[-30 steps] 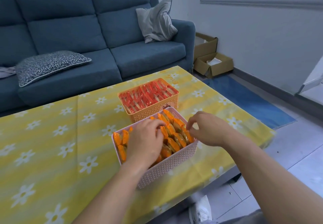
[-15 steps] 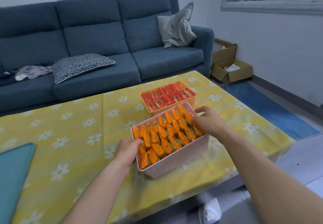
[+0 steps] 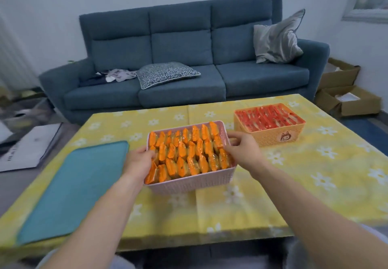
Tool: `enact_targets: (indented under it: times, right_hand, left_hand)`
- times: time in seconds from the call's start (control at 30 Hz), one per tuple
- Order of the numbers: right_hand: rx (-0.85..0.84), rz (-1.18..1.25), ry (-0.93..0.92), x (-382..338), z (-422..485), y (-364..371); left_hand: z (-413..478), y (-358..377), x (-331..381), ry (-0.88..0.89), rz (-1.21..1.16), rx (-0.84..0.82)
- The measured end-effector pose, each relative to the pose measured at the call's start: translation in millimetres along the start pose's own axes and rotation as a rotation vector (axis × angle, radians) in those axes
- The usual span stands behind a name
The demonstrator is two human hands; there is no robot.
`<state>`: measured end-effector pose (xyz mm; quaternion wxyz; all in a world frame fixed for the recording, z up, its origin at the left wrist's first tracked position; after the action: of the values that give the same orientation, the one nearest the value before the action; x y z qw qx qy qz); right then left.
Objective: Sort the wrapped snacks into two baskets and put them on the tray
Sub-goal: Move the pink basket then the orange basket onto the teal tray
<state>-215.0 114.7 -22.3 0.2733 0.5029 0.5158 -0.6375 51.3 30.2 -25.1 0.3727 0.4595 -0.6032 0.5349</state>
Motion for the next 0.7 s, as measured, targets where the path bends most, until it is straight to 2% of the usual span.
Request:
enact_targets:
  times: [0.27, 0.43, 0.7]
  right_hand:
    - [-0.131, 0.127, -0.002, -64, 28, 157]
    - [-0.146, 0.170, 0.041, -90, 44, 246]
    - [-0.135, 0.117, 0.042, -104, 72, 358]
  left_hand:
    - [26, -157, -24, 0.058, -0.024, 0.275]
    - [52, -226, -52, 0.040, -0.259, 0.474]
    - [117, -269, -103, -0.111, -0.161, 0.471]
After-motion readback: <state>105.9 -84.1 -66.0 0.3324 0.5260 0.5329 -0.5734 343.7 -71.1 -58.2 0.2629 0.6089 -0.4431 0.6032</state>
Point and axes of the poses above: each hand's wrist, its own z-axis towards the middle knuckle, its own y-axis out of the palm, x = y × z, the point moved 1 cm from there along z, towards the middle knuckle, and after that the axes turned 4 degrees about -x, right-handed, at the moved point
